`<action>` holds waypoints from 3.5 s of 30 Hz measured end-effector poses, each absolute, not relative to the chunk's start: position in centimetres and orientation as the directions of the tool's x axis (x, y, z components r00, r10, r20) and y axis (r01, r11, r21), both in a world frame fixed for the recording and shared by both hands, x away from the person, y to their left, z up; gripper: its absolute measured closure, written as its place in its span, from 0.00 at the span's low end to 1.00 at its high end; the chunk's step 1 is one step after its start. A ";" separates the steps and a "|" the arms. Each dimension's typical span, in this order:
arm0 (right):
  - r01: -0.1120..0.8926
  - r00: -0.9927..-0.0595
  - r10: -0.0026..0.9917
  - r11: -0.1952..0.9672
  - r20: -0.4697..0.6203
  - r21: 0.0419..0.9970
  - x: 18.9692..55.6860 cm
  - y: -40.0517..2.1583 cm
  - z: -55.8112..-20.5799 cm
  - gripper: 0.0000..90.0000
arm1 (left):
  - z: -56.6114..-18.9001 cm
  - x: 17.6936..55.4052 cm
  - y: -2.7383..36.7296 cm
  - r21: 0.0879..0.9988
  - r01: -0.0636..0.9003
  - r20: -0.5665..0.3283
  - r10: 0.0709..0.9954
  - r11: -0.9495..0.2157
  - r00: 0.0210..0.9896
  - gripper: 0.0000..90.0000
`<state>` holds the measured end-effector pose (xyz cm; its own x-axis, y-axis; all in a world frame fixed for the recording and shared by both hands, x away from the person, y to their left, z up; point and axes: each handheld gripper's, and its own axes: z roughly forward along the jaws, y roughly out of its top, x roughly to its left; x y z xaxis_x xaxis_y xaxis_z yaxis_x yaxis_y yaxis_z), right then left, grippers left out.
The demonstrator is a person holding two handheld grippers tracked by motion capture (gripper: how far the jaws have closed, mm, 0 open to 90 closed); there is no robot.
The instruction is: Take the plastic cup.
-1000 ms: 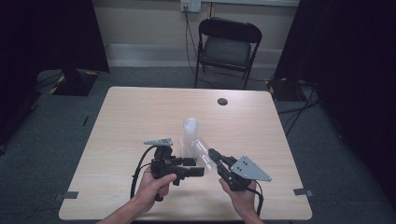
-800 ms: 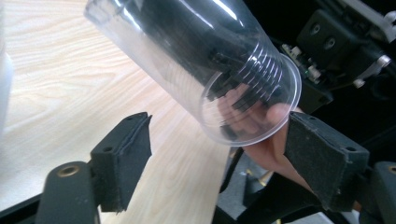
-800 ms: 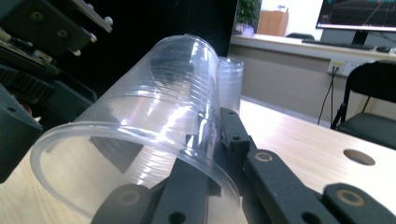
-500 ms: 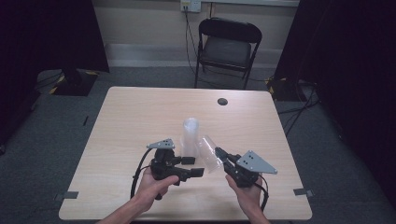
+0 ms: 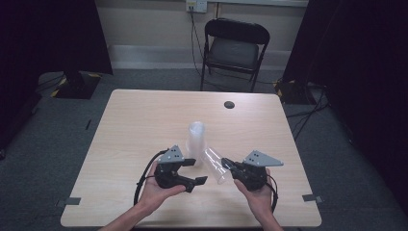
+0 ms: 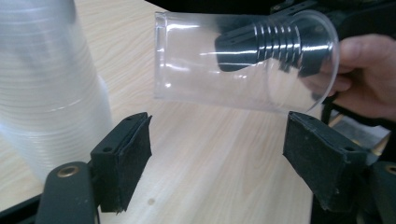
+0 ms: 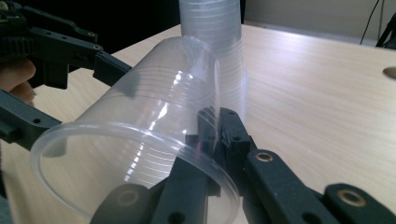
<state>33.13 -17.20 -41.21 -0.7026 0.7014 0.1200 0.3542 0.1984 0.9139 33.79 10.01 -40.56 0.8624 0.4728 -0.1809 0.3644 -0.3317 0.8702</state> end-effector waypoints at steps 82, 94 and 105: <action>0.716 -0.686 0.575 0.422 0.446 0.556 35.5 -12.3 -44.4 0.97 | -44.0 29.0 5.0 0.729 -0.126 0.384 0.249 -0.672 0.889 0.30; 0.731 -0.663 0.592 0.385 0.457 0.563 35.6 -12.5 -44.3 0.90 | -43.8 29.7 5.2 0.787 -0.063 0.303 0.295 -0.613 0.906 0.33; 0.704 -0.665 0.612 0.321 0.428 0.634 35.5 -13.5 -43.2 0.83 | -43.8 31.3 6.3 0.833 0.053 0.176 0.355 -0.551 0.918 0.33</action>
